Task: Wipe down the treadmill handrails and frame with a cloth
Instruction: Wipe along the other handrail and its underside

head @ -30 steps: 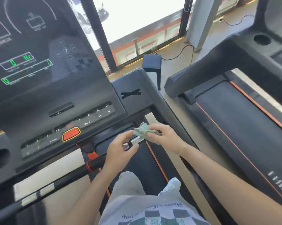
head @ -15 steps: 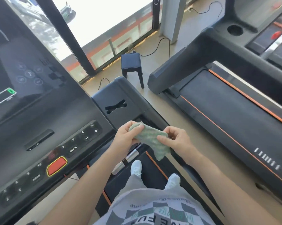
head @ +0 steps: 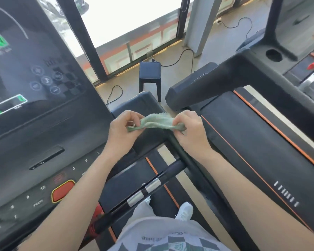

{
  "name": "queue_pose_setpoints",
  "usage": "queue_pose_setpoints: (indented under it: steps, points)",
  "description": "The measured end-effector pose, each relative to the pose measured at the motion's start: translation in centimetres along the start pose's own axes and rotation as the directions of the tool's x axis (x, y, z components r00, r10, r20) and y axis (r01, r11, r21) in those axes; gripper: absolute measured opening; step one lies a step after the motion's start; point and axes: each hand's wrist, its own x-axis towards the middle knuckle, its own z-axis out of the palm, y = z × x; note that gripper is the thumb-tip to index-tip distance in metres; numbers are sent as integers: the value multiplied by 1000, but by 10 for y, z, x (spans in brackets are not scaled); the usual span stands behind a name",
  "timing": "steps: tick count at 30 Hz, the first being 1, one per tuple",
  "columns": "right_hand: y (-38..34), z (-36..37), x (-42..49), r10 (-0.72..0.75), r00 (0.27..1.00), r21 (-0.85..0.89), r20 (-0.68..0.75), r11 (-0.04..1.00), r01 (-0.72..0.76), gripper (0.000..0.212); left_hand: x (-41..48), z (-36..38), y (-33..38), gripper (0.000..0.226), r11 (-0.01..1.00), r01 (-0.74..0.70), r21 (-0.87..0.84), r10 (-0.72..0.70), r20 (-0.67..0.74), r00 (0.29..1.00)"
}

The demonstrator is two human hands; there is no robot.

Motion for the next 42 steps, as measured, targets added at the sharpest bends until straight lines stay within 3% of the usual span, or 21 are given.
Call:
queue_pose_setpoints:
  steps: [1, 3, 5, 7, 11, 16, 20, 26, 32, 38, 42]
  points:
    - [6, 8, 2, -97, 995, -87, 5, 991, 97, 18, -1, -1, -10, 30, 981, -114, 157, 116, -5, 993]
    - [23, 24, -3, -166, 969, -201, 185, 958, 203, 20, -9, 2, -34, 34, 814, -313, 490, 268, 161, 950]
    - [36, 35, -17, -106, 900, -268, 422, 934, 236, 39, -22, 6, -54, 34, 697, -382, 607, 190, 358, 914]
    - [40, 38, -29, -60, 865, -285, 497, 931, 228, 54, -36, 11, -55, 31, 712, -341, 614, 135, 357, 924]
    - [31, 39, -36, -102, 908, -279, 407, 932, 230, 52, -48, 27, -40, 20, 772, -250, 584, 188, 165, 968]
    - [39, 51, -38, -19, 842, -317, 539, 922, 224, 59, -50, 57, -48, 58, 612, -284, 738, 7, 354, 935]
    - [44, 56, -18, -16, 837, -294, 548, 932, 210, 59, -28, 53, -54, 68, 587, -208, 782, -86, 317, 945]
    - [43, 68, 32, 47, 852, -233, 522, 969, 89, 49, 9, 39, -63, 65, 541, -225, 811, -93, 323, 942]
    - [43, 86, 76, 87, 837, -216, 540, 976, 38, 52, 57, 27, -62, 71, 463, -190, 866, -140, 283, 949]
    - [37, 99, 117, 137, 801, -224, 583, 974, -4, 54, 105, 22, -65, 57, 502, -131, 855, -213, 269, 939]
    - [41, 98, 113, 118, 800, -203, 588, 979, 5, 52, 99, 17, -65, 57, 495, -174, 851, -197, 305, 932]
